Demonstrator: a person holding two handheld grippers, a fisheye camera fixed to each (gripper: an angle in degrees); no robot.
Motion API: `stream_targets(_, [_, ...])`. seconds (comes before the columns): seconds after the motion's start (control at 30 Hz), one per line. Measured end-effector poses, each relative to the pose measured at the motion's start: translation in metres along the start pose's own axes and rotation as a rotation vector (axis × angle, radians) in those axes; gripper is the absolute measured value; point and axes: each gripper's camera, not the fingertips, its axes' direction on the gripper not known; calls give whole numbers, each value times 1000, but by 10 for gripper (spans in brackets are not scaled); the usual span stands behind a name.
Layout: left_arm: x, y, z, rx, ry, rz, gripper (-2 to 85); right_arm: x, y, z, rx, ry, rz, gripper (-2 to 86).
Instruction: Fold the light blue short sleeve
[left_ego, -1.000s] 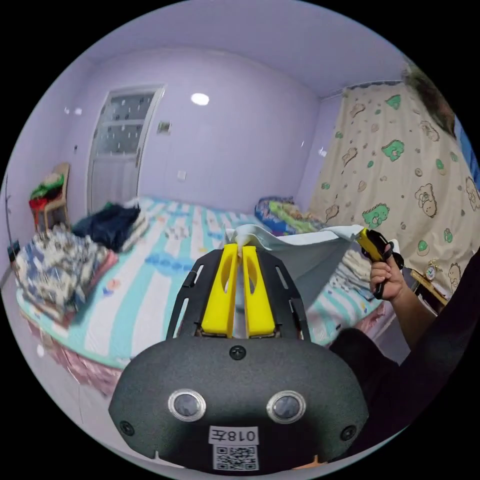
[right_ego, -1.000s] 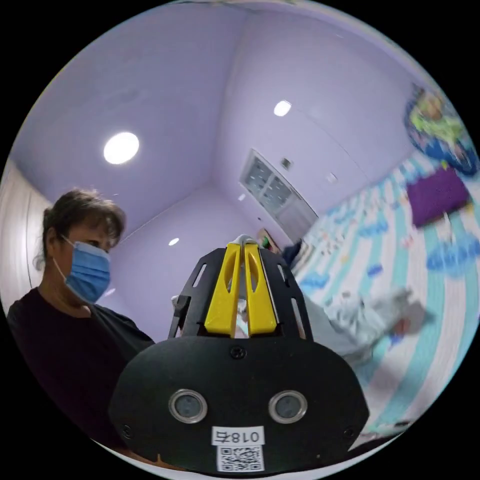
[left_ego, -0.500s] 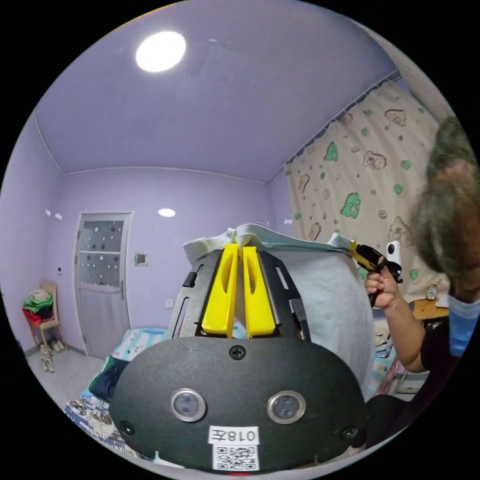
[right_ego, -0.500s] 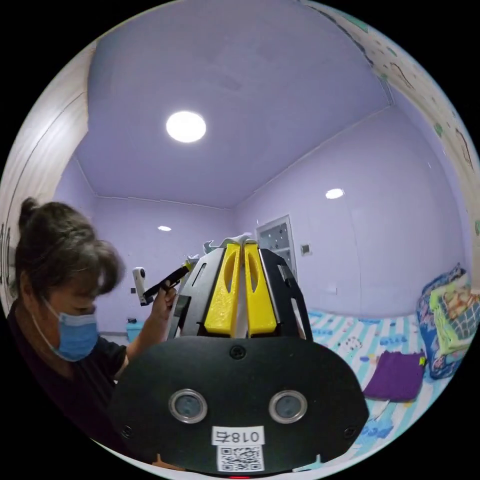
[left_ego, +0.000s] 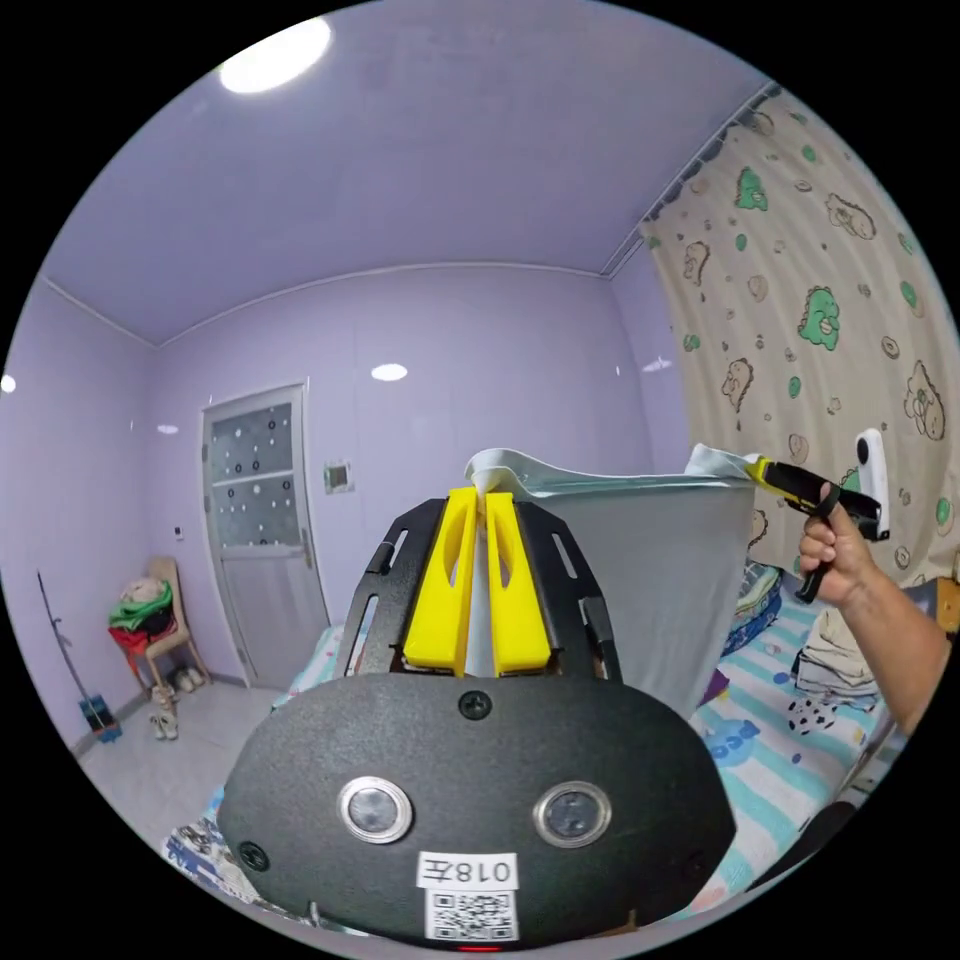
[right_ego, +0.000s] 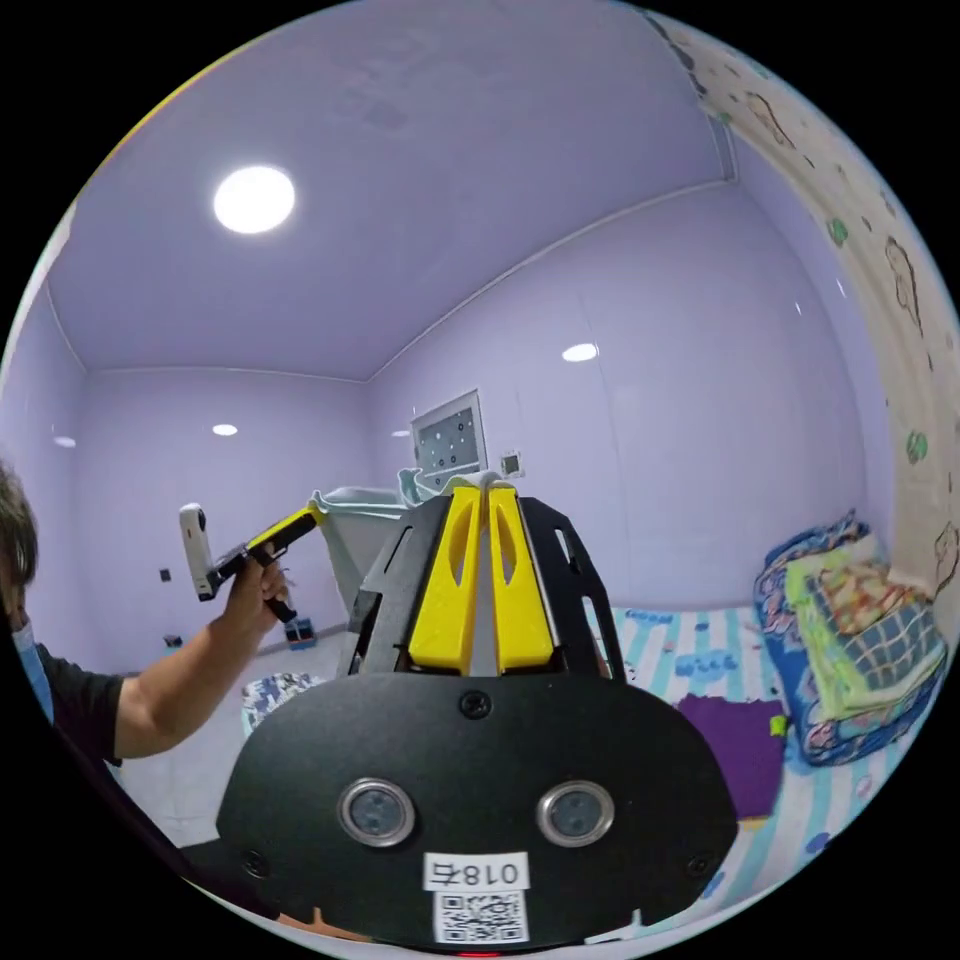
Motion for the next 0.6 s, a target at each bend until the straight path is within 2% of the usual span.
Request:
stream_targets(0.07, [11,11,-1,-18,11,15,-9,-6,22,-5,-55,46,-24,1])
stream_targets(0.2, [41,94,9,-164,30,23,-9,-2,102,0,-209,103,15,1])
stream_targets(0.37, [80,255,39,-477,61,-9,-9,29,303,16,-489,138,333,2])
stream_targets(0.43, [94,338,54,-672,85,-94,-8,38,372,22,-596,154,442,2])
stream_targets(0.53, [106,404,62,-872,112,-194,-8,48,458,24,-744,184,614,2])
stream_targets(0.6, [110,416,63,-918,126,-229,-9,49,480,18,-754,186,674,3])
